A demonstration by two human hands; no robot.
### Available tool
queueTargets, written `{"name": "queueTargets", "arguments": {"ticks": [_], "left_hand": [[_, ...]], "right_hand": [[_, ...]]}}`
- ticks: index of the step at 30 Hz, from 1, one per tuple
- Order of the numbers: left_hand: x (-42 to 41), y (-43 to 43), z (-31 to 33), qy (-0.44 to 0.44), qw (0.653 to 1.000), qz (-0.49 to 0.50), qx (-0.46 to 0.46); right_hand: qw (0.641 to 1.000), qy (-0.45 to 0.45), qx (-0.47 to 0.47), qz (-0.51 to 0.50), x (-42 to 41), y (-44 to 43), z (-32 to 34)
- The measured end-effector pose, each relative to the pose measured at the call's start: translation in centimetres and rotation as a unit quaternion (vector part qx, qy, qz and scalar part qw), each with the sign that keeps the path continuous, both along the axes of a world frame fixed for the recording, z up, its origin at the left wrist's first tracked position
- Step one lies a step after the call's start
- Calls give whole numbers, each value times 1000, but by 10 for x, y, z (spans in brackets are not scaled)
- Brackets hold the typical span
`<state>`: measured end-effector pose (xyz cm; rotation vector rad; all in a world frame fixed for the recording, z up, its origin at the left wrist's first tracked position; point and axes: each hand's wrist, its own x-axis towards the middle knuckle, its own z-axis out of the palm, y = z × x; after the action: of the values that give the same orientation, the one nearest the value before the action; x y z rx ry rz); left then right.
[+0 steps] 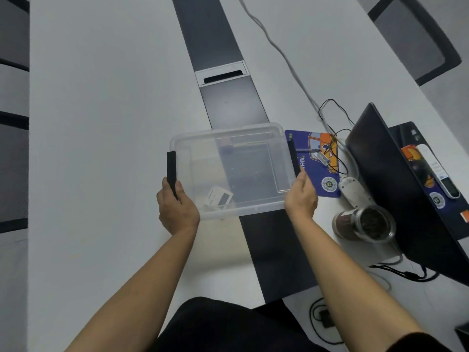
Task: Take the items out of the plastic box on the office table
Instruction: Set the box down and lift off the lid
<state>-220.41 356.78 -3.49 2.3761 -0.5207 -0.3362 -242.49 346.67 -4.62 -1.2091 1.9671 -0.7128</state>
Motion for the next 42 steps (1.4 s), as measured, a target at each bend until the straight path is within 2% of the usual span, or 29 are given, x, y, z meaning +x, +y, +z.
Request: {"name": "queueTargets", "arguments": {"ticks": [2,6,8,12,17,24,29,32,37,42], "left_hand": [[0,-1,-1,4,1000,21,-10],[4,-1,-3,34,997,64,-30],[5,0,-6,24,999,39,-10],[8,1,-8,5,999,-21,50],[18,2,-2,36,997,-61,-5],[9,24,35,94,986,-41,-134],[-26,68,30,142,975,-46,-165],[-39,104,8,159,975,-86,-128],[-51,160,-21,179,970,-161,-20],[-53,184,-40,205,953,-203,88]], "right_hand": [[1000,-2,-8,-24,1,-2,-1],[999,42,-30,2,4,-3,1],[997,61,-45,23,5,-3,3],[988,126,-6,93,5,-4,7],[987,82,-24,134,-1,-11,18],[991,61,-88,77,-7,25,38],[999,-5,-44,-27,-22,91,26],[997,-4,-22,-74,-37,127,11],[994,41,47,-93,-62,176,-22],[987,114,112,-10,-74,197,-41]]}}
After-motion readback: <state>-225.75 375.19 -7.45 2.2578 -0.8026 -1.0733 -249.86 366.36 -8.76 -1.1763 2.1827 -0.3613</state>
